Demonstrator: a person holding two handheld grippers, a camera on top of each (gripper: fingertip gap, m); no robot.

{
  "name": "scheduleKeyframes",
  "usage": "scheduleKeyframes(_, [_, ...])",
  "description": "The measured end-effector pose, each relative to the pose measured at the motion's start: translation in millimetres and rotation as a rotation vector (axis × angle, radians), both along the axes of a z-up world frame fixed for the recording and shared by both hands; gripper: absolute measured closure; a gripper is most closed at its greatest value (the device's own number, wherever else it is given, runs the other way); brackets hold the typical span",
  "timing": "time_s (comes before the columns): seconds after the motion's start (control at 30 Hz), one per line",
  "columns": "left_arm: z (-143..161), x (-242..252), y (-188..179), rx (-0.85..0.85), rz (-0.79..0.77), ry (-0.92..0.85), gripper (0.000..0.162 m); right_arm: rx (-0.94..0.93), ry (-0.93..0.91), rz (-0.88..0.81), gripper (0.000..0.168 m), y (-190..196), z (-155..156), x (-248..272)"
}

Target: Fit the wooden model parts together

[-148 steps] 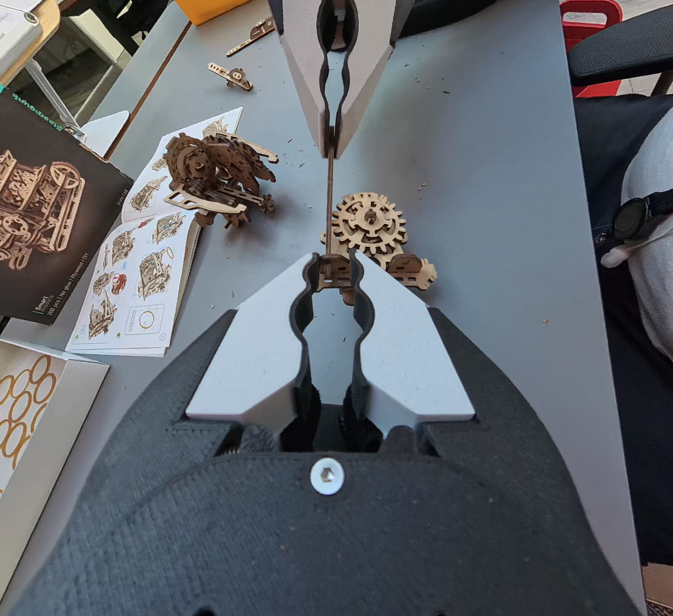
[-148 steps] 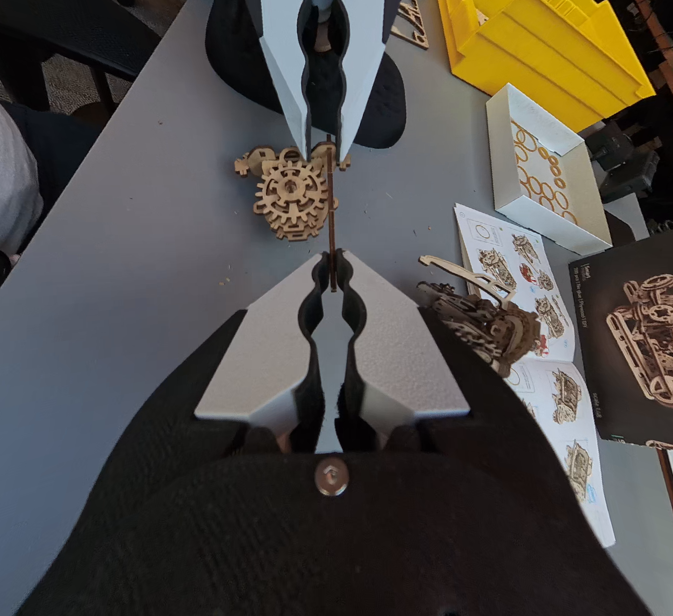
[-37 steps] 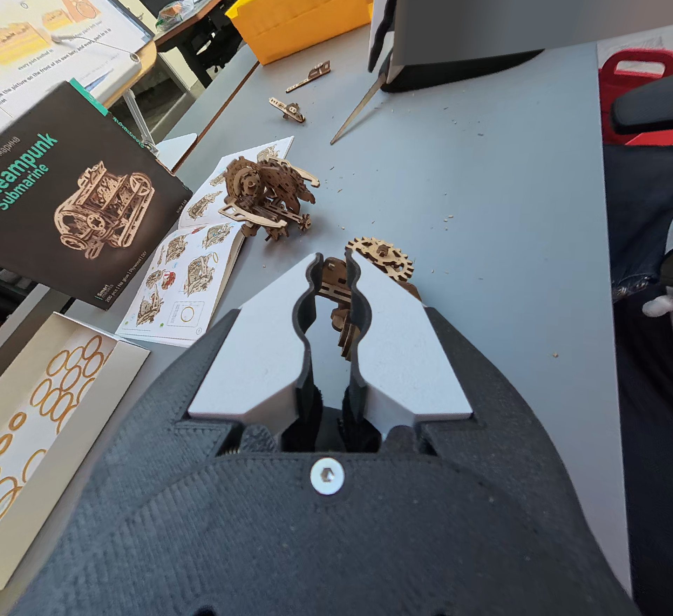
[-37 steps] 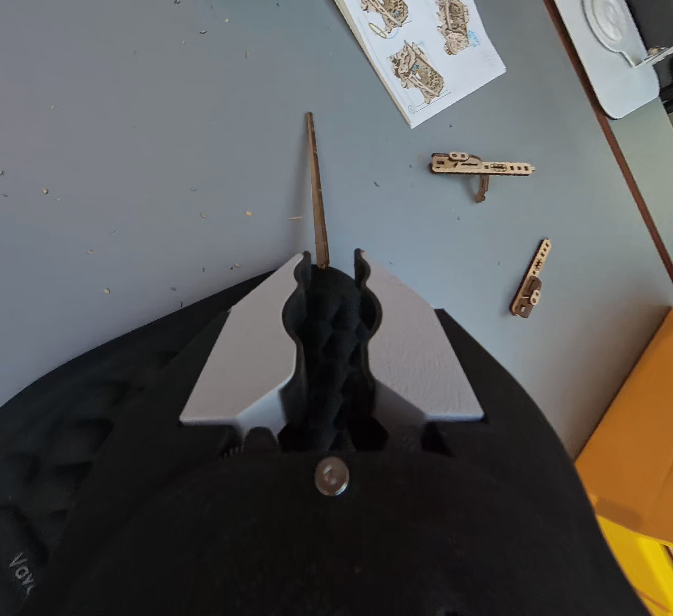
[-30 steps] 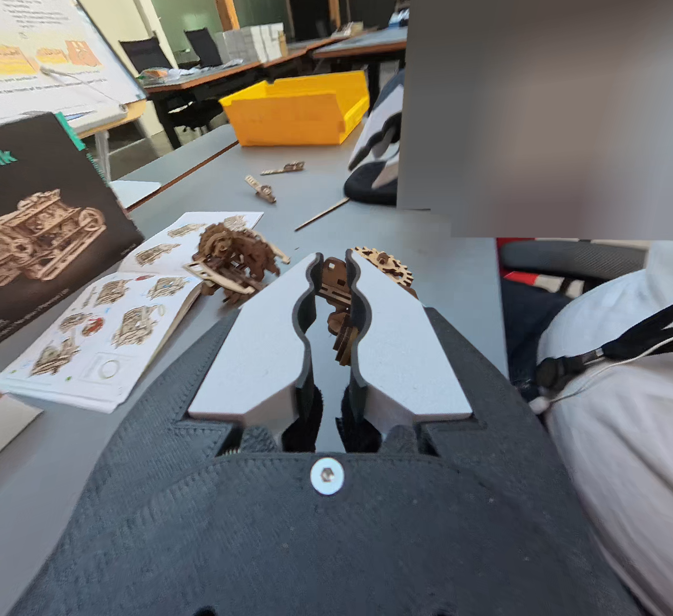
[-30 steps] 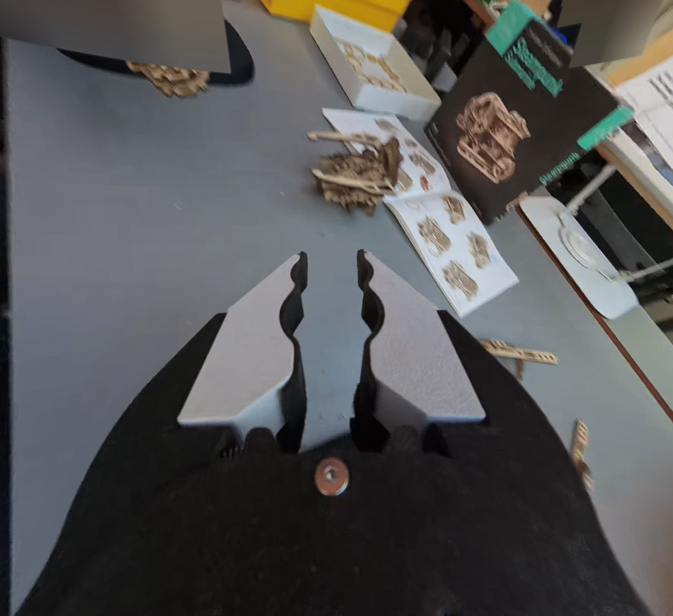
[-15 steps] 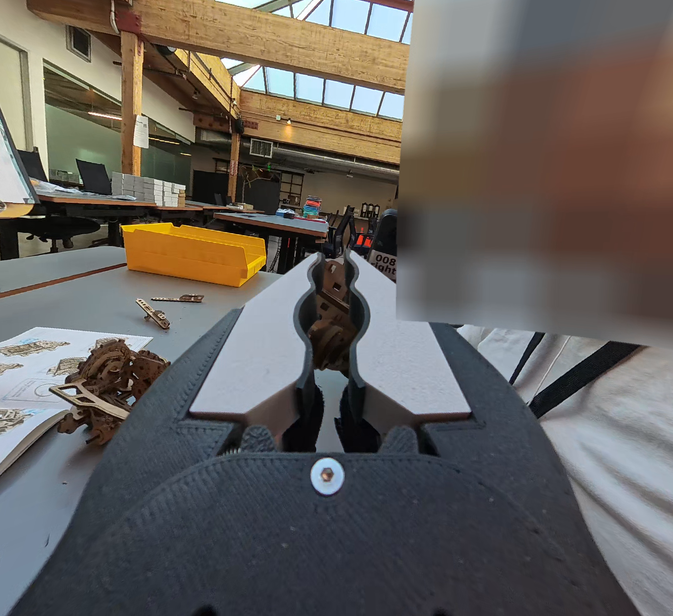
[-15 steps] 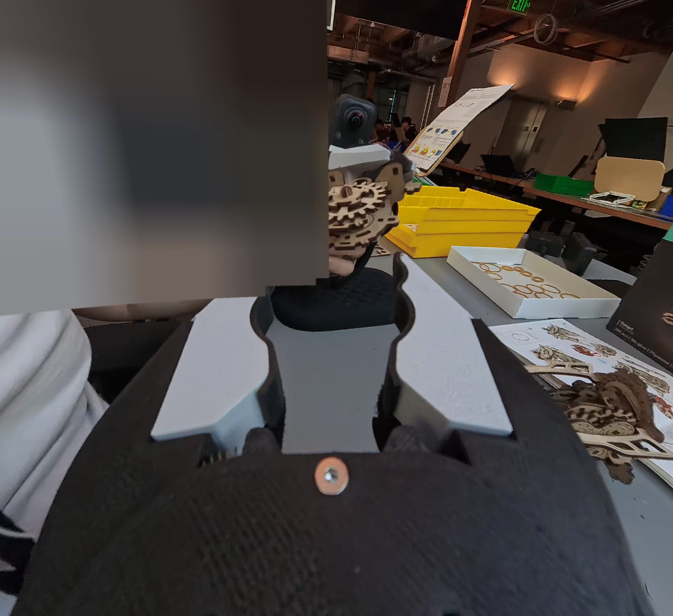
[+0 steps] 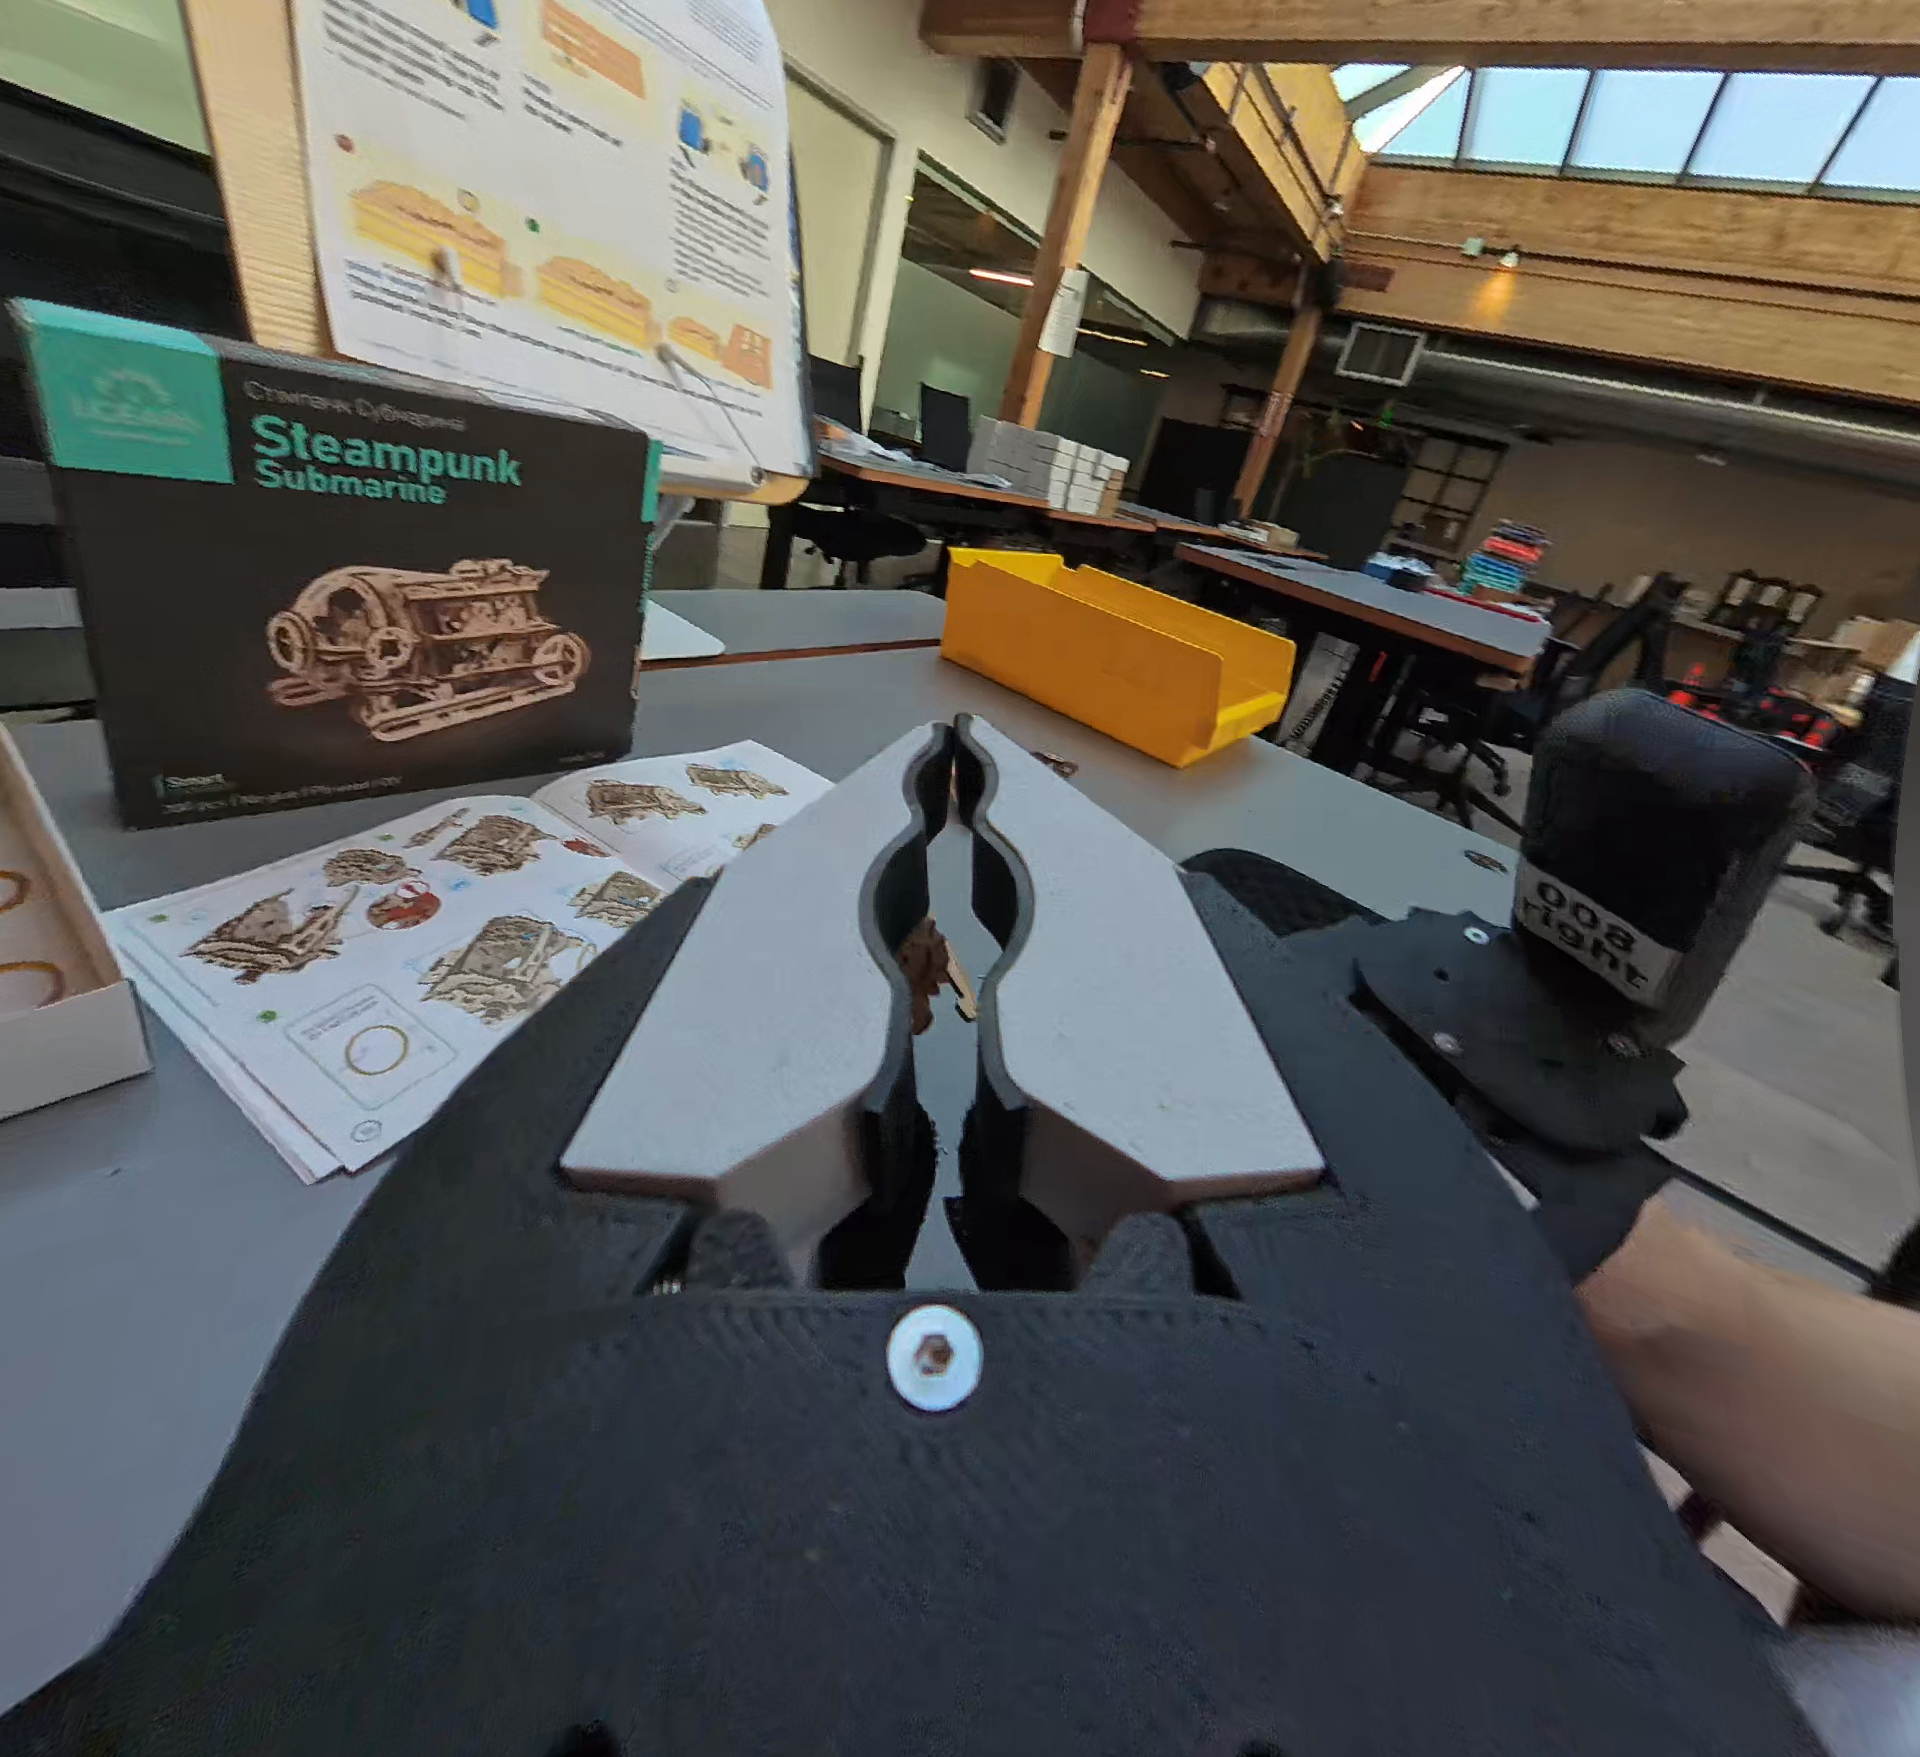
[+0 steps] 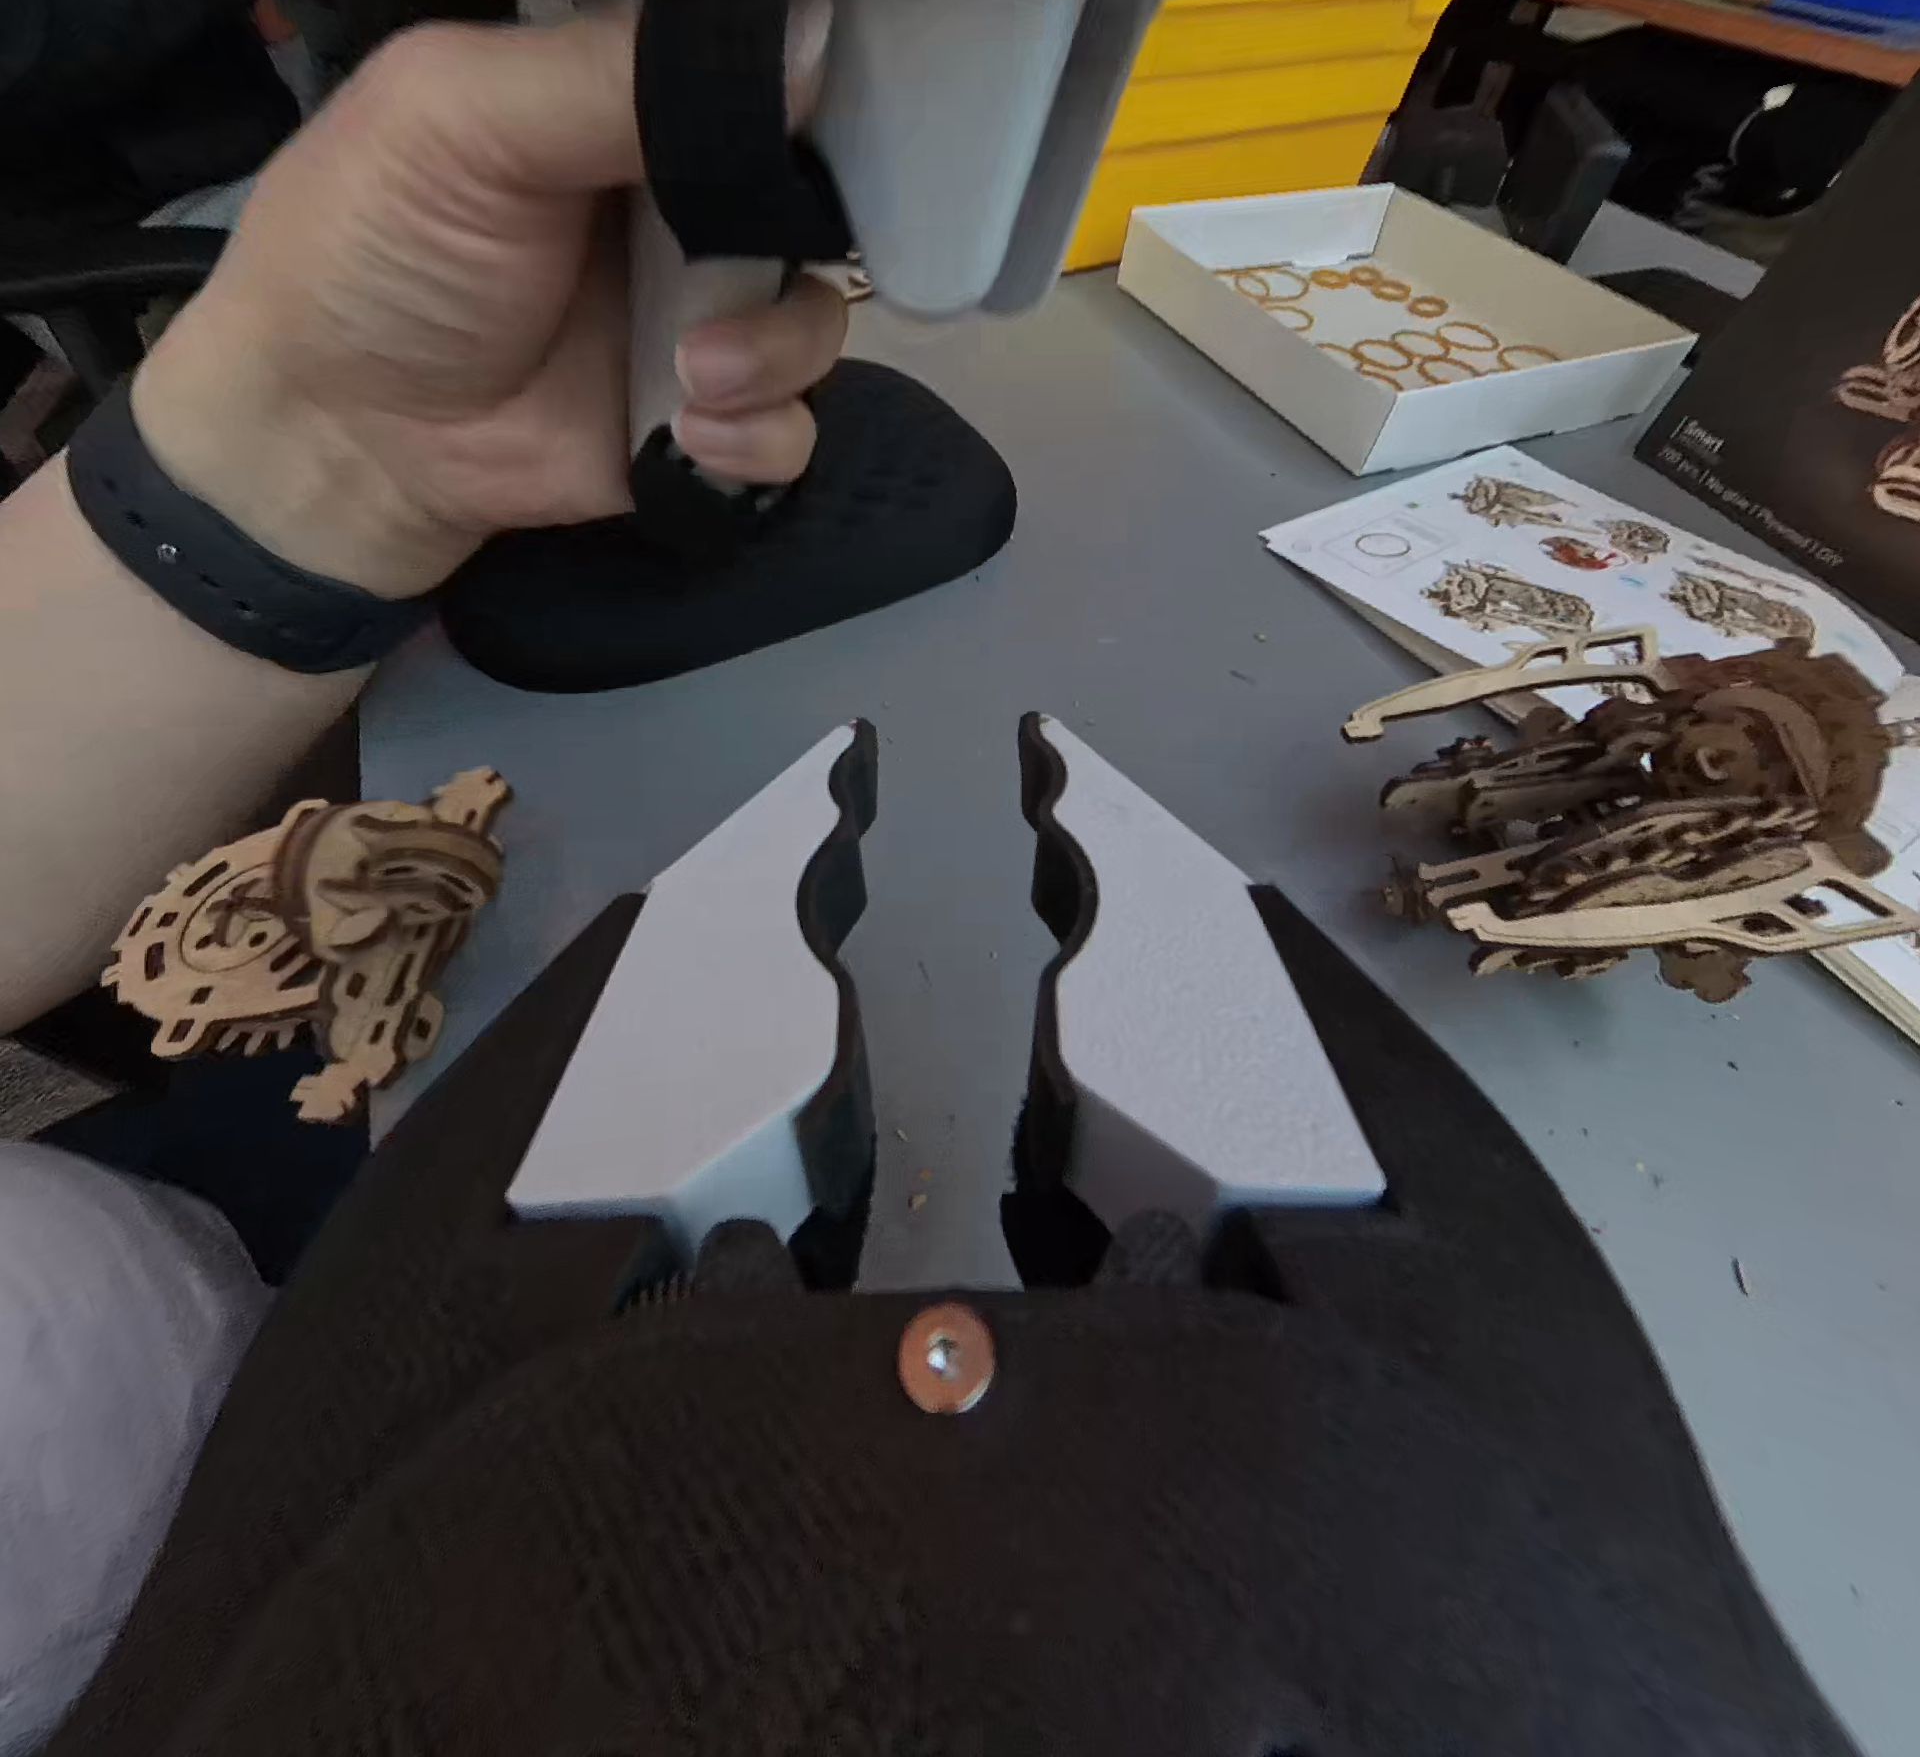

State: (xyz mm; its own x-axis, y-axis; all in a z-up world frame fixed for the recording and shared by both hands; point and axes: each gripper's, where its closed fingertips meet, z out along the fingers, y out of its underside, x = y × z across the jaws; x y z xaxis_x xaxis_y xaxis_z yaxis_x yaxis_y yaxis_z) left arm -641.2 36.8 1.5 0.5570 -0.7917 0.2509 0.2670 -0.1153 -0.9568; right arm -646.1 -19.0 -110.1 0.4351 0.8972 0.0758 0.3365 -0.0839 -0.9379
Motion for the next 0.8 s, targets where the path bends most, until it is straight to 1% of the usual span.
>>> scheduleKeyframes(0.07, [10, -6, 14, 0.022, 0.132, 0.033, 0.162, -0.031, -0.013, -0.026, 0.141, 0, -3, 7])
scheduleKeyframes(0.13, [21, -10, 28, 0.004, 0.25, -0.015, 0.162, -0.077, 0.037, -0.069, 0.15, -2, -1, 14])
scheduleKeyframes(0.17, [23, 0, 29, 0.003, 0.228, -0.021, 0.162, -0.103, 0.022, -0.077, 0.152, -2, -5, 18])
scheduleKeyframes(0.2, [19, 11, 30, -0.015, 0.195, 0.007, 0.162, -0.114, -0.021, -0.074, 0.152, -3, -11, 22])
scheduleKeyframes(0.27, [2, 27, 35, -0.062, 0.169, 0.086, 0.162, -0.15, -0.102, -0.034, 0.156, -13, -24, 31])
scheduleKeyframes(0.3, [-5, 37, 33, -0.081, 0.131, 0.131, 0.162, -0.164, -0.088, 0.007, 0.158, -22, -23, 32])
scheduleKeyframes(0.37, [-17, 47, 36, -0.103, 0.126, 0.222, 0.162, -0.139, -0.021, -0.013, 0.162, -22, -13, 40])
scheduleKeyframes(0.43, [-27, 41, 47, -0.079, 0.244, 0.347, 0.162, -0.079, 0.035, -0.065, 0.166, -5, -3, 51])
scheduleKeyframes(0.47, [-29, 39, 51, -0.052, 0.291, 0.39, 0.162, -0.091, 0.075, -0.102, 0.168, 5, 1, 58])
scheduleKeyframes(0.5, [-32, 41, 53, -0.045, 0.295, 0.418, 0.162, -0.112, 0.129, -0.085, 0.168, 7, 7, 59])
scheduleKeyframes(0.57, [-42, 53, 51, -0.067, 0.232, 0.453, 0.162, -0.193, 0.212, -0.09, 0.167, 14, 10, 64])
scheduleKeyframes(0.63, [-44, 53, 49, -0.047, 0.246, 0.473, 0.162, -0.222, 0.256, -0.104, 0.165, 17, 13, 68])
scheduleKeyframes(0.7, [-43, 56, 41, 0.004, 0.24, 0.497, 0.162, -0.176, 0.294, -0.102, 0.166, 16, 21, 70])
scheduleKeyframes(0.8, [-47, 61, 27, 0.07, 0.215, 0.515, 0.162, -0.081, 0.315, 0.0, 0.166, -6, 33, 62])
